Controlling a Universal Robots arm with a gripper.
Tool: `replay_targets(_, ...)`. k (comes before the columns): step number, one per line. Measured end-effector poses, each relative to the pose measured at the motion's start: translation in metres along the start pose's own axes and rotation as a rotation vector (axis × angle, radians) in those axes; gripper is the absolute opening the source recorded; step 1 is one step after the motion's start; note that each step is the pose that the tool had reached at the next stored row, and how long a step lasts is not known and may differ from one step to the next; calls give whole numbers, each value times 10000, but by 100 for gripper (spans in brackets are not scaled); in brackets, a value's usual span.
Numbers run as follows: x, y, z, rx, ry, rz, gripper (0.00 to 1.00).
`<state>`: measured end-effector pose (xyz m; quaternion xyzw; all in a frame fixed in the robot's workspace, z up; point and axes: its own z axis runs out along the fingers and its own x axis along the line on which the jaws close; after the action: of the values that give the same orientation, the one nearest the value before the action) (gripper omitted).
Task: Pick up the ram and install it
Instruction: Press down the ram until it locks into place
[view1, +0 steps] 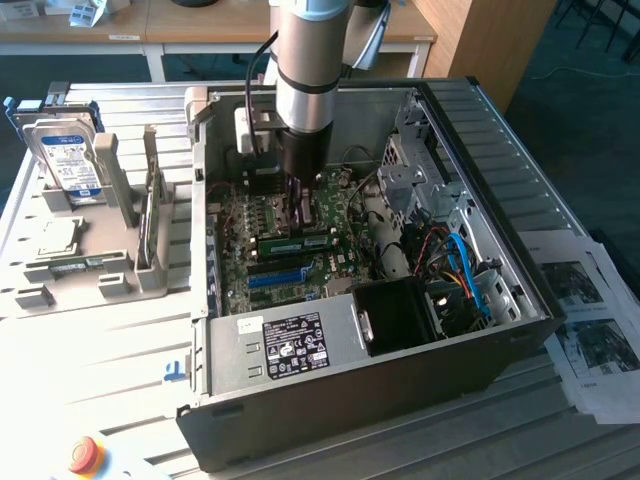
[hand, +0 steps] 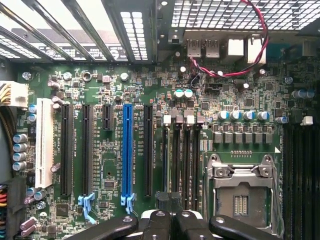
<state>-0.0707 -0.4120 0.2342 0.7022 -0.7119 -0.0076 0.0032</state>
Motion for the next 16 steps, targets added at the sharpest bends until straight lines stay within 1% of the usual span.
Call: replay_targets(16, 1, 21, 6, 4, -3, -2, 10)
